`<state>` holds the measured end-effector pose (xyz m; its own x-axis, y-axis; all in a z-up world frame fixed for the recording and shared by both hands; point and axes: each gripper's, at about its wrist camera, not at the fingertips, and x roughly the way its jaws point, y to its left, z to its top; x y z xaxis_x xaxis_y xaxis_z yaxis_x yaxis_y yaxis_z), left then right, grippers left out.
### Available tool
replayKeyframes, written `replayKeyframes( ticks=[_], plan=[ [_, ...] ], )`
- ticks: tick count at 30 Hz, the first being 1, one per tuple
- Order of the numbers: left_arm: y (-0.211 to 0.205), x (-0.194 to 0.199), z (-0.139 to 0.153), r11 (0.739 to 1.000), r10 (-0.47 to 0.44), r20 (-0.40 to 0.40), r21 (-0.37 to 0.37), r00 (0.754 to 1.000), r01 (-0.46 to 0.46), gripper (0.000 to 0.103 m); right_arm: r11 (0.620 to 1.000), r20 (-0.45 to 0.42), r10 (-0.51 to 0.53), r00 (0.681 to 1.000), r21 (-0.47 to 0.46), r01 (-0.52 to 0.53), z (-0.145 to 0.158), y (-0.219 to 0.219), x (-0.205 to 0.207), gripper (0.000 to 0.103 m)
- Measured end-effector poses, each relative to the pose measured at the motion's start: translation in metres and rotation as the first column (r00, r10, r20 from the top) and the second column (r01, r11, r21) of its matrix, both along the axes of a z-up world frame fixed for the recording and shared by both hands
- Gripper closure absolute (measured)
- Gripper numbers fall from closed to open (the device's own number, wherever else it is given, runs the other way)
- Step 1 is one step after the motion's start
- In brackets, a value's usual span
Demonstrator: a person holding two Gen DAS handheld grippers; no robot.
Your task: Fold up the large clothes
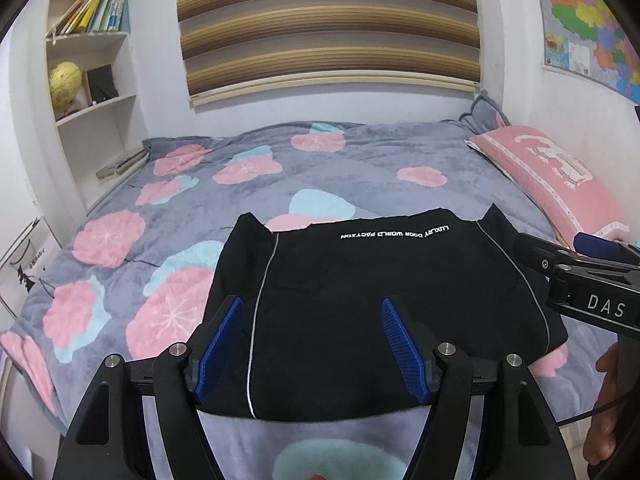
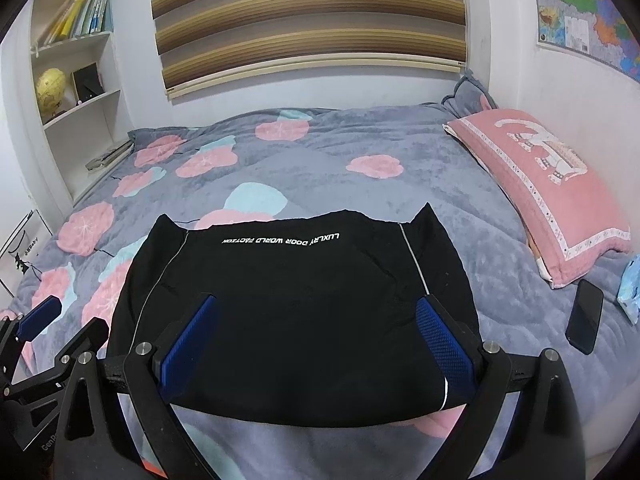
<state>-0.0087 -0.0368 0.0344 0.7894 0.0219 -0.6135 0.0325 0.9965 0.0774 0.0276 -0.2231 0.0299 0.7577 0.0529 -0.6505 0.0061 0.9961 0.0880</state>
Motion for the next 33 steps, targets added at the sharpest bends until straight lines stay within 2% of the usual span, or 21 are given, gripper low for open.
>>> replayKeyframes(
  ticks=[27,30,33],
  plan=[
    [-0.0013,-0.001,-0.0044,1.0,0.006,0.0,0.008,1.0,-0.006,0.031,0.999,-0.029,0.015,0.999,0.038,-0.014,-0.0073,0.0013,0.0017,0.003],
    [0.0003,-0.003,-0.0037,1.0,-0.01,0.022,0.003,1.0,0.009,0.031,0.999,-0.039,0.03,0.999,0.036,-0.029,-0.009,0.0032,0.0024,0.003],
    [-0.0032,-0.0073,-0.0022,0.999,-0.012,0.062,0.031,0.998,0.01,0.031,0.999,-0.037,0.028,0.999,0.028,-0.027,-0.01,0.0052,0.0016,0.003]
  ],
)
